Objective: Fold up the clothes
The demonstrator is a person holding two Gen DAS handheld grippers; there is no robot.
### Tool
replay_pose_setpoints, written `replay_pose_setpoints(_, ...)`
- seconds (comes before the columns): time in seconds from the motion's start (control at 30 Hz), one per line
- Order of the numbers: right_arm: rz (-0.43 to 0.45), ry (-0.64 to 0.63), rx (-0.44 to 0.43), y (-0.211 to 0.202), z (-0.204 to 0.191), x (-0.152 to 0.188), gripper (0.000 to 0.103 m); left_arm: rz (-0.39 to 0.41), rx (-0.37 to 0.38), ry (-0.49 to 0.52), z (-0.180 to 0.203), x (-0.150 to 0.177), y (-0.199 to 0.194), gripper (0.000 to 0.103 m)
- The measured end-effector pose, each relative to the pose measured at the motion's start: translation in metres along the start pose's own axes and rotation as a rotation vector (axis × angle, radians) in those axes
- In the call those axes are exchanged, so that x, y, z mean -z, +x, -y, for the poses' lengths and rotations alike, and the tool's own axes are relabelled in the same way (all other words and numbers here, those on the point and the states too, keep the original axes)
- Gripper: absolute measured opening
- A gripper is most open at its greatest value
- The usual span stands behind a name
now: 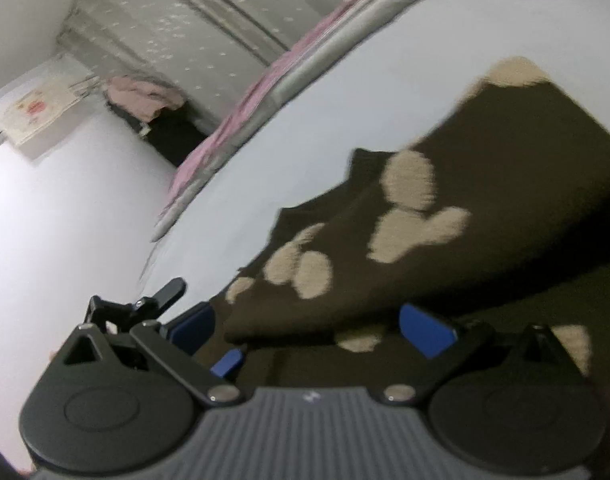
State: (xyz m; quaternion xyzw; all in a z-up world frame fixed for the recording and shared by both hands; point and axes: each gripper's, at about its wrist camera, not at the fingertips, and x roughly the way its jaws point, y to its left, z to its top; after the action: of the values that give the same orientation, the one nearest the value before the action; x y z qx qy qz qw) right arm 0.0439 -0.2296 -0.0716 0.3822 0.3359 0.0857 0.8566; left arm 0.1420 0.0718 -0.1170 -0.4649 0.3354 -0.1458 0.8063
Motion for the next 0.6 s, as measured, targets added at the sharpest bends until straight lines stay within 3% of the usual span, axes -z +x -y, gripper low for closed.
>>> replay_pose_setpoints(0.17,0.026,0.069,0.056,-0.012,0.023,-0.004,0.103,0.032,-0.061,0.022,0.006,0.003,0.003,0.08)
replay_pose_setpoints(0.3,0.062,0.13,0.064,-0.026,0.043,-0.008,0.103,0.064,-0.109,0.032,0.009,0.006,0.005,0.059)
replay_pose_setpoints(0.33,0.072,0.149,0.064,-0.029,0.048,-0.007,0.103,0.071,-0.12,0.033,0.009,0.007,0.005,0.052)
replay_pose_setpoints(0.47,0.112,0.253,0.026,-0.039,0.072,-0.012,0.103,0.082,-0.141,0.029,0.01,0.009,0.007,0.043)
replay_pose_setpoints(0.6,0.153,0.337,-0.005,-0.042,0.088,-0.017,0.103,0.083,-0.16,0.032,0.012,0.01,0.009,0.024)
